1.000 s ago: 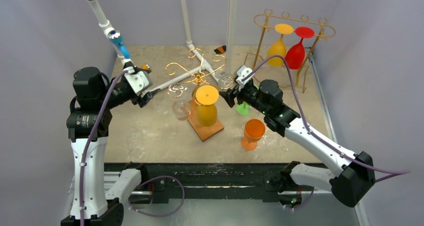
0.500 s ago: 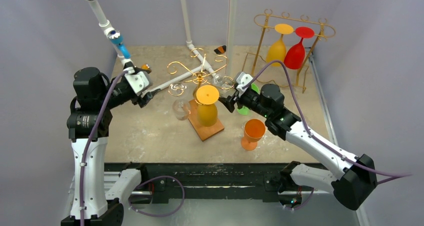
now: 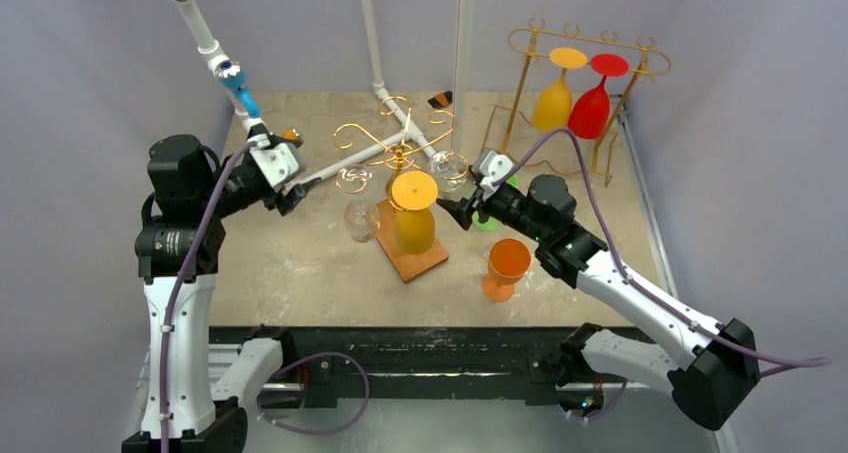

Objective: Place the wine glass upside down on the wine glass rack
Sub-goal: Turn the wine glass upside down at the wine rack.

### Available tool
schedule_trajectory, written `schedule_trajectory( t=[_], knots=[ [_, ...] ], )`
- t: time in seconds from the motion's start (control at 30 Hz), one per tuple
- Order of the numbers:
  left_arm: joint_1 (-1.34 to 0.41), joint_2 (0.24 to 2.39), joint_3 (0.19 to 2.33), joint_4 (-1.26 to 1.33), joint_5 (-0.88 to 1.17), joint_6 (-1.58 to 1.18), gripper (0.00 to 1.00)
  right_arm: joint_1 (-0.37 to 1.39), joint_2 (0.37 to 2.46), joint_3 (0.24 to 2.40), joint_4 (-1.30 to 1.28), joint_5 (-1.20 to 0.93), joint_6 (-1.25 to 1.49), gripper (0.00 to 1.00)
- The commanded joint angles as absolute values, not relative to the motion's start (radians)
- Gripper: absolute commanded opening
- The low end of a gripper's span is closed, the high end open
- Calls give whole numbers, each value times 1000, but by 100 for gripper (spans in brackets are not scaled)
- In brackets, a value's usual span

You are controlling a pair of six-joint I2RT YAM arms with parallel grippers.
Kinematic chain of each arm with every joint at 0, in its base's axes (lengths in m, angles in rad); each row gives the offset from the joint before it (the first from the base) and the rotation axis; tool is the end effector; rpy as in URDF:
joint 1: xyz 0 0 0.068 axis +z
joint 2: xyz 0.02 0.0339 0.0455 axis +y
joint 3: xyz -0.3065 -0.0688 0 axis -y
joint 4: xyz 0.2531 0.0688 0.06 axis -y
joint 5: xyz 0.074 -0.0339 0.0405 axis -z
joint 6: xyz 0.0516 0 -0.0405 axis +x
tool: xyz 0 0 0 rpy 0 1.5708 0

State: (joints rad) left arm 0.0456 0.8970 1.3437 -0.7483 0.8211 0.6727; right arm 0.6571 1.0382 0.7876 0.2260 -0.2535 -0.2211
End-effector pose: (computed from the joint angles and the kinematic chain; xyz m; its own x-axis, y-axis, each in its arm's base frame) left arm 0.1369 -0.0316 0.4840 0.1836 0.4334 -0.8823 0.7066 0.5658 0.4249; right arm 0.1887 0.1619 0.3699 0.1542 -0.1492 -0.9767 -0.7749 0.5951 -0.2132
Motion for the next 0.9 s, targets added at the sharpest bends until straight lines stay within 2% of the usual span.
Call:
schedule_trajectory(
  t=[0.0,0.87],
  knots=[
    [51,890,1344,-714,824,661,67,657,992,782,350,-267,-209,0],
    [51,875,1335,-736,814,689,66,652,914,681,434,-146,-121,0]
  ],
)
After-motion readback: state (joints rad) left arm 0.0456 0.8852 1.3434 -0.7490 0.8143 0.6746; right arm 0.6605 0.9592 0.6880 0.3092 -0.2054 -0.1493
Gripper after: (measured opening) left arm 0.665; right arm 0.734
